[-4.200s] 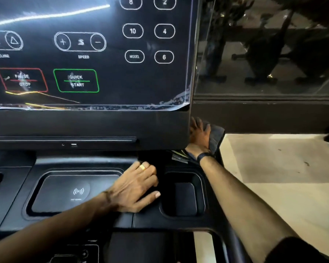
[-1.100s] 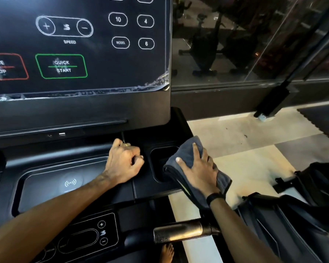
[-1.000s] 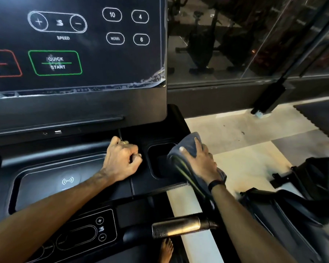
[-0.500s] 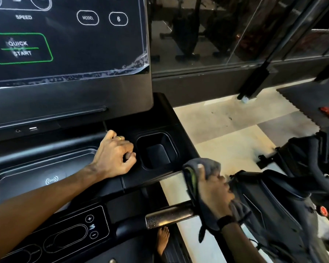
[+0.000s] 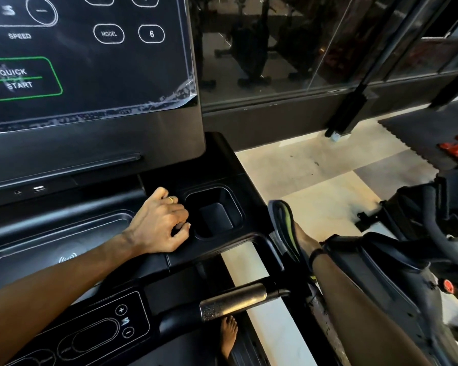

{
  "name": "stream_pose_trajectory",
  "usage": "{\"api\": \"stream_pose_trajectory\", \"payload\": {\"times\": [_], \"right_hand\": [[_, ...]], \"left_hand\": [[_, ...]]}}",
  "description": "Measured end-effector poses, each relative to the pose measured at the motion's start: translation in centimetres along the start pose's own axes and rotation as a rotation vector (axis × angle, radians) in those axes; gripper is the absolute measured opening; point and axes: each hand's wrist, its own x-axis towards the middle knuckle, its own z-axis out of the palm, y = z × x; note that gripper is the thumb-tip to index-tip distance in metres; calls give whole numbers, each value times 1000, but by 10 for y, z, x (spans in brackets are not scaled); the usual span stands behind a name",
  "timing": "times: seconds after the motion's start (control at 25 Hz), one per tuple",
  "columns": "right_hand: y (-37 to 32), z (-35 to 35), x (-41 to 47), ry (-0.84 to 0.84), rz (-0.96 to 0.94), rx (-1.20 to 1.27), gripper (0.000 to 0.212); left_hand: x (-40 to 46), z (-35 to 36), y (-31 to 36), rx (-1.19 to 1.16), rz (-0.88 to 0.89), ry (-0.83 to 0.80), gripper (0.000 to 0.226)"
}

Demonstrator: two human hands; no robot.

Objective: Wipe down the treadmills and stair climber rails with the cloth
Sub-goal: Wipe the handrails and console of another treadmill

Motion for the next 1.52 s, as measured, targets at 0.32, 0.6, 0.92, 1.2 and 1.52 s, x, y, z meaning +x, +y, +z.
{"api": "stream_pose_trajectory", "payload": {"times": [0.32,0.6,0.92,1.2,1.52], "right_hand": [[26,35,-86,341,24,-281,69],[-12,29,-50,251,-226,-231,73],[0,20,-45,184,-162,-34,77],[47,41,-104,341,-441,-474,91],[56,98,-163,279,-1071,-808,105]], "left_hand": [[-1,6,-3,-38,-65,25,32],[1,2,-2,-41,-88,-11,32],[3,-7,3,1,-76,-75,35],[1,-10,3,-47,-45,-47,32],[-3,-29,10,-110,34,-60,33]]}}
